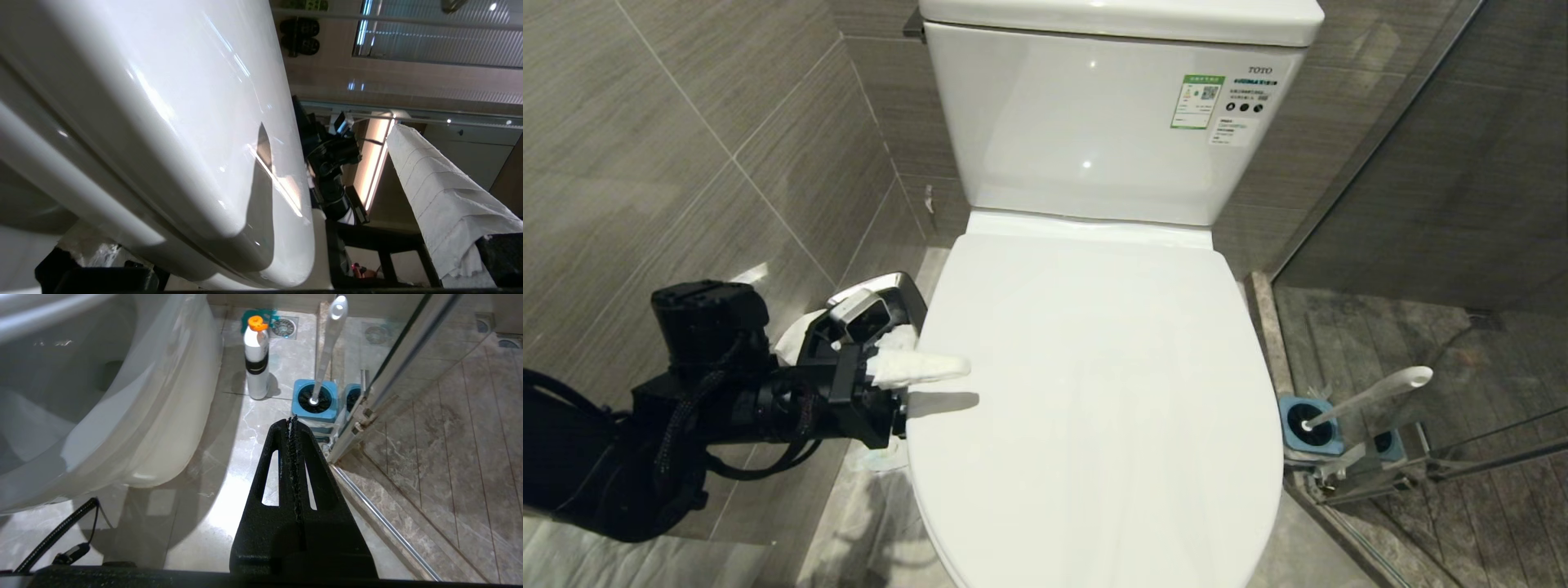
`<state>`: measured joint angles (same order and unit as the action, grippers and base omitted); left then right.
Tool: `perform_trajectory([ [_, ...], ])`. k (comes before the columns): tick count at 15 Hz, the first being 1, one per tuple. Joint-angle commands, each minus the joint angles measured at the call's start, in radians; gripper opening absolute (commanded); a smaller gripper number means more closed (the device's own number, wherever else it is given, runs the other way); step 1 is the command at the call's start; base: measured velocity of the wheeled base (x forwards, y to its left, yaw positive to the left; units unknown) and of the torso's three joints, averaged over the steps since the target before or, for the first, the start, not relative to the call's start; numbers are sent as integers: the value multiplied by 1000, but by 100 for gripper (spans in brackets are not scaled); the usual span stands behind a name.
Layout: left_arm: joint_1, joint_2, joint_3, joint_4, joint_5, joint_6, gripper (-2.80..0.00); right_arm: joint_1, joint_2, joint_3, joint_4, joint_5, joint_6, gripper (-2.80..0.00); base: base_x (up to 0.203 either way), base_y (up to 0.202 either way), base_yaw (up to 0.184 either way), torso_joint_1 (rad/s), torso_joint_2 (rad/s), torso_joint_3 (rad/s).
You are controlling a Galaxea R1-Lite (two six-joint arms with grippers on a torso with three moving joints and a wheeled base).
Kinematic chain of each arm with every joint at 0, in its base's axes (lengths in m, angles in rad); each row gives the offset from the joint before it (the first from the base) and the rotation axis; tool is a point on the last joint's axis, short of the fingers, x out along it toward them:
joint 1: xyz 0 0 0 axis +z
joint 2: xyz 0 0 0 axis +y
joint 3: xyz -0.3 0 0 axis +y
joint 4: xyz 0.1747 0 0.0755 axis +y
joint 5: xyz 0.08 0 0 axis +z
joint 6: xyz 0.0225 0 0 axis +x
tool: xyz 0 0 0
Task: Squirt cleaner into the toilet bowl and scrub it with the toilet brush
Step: Use the left hand to lift the toilet lid slightly
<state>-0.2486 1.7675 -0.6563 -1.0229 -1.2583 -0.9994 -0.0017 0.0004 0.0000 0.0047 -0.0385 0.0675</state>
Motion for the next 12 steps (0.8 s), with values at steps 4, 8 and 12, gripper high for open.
perform_trajectory([
  [4,14,-51,-16,-8,-9,-53,0,0,0,0,0,0,0,-280,0,0,0,0,0,0],
  [8,26,-72,-17,-8,-10,-56,0,0,0,0,0,0,0,-280,0,0,0,0,0,0],
  [12,26,-89,-34,-9,-12,-86,0,0,0,0,0,0,0,-280,0,0,0,0,0,0],
])
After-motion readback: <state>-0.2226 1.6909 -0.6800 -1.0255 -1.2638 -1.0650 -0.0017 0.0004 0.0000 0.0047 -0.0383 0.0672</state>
